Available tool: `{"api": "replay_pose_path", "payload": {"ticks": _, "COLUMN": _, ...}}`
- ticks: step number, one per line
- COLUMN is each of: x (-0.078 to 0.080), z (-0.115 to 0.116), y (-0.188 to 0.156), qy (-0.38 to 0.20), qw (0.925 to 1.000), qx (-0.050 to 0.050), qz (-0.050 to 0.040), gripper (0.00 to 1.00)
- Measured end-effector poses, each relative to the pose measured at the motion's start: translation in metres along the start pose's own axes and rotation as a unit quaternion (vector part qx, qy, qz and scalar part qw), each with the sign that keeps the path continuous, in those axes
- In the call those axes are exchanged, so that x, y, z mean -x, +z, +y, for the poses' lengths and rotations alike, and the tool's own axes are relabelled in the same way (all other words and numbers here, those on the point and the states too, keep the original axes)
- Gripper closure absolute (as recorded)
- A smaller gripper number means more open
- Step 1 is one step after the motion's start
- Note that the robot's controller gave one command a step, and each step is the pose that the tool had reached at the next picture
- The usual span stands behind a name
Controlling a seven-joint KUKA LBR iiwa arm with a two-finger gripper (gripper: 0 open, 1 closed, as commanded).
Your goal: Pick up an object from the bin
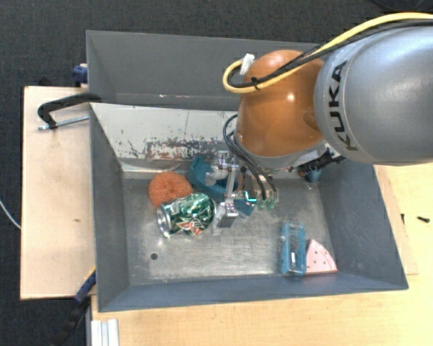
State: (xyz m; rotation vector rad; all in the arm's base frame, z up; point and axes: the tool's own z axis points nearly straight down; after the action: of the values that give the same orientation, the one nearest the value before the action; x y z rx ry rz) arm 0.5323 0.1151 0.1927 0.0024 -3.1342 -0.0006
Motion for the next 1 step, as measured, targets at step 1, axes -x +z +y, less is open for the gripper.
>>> {"api": "replay_pose_path", "payload": {"ticks": 1, "x": 0.0018, "z": -0.0006, "y": -0.0036, "qy": 0.001, "qw": 1.0, "qx": 0.0, "qz": -0.0038, "gripper": 0.0}}
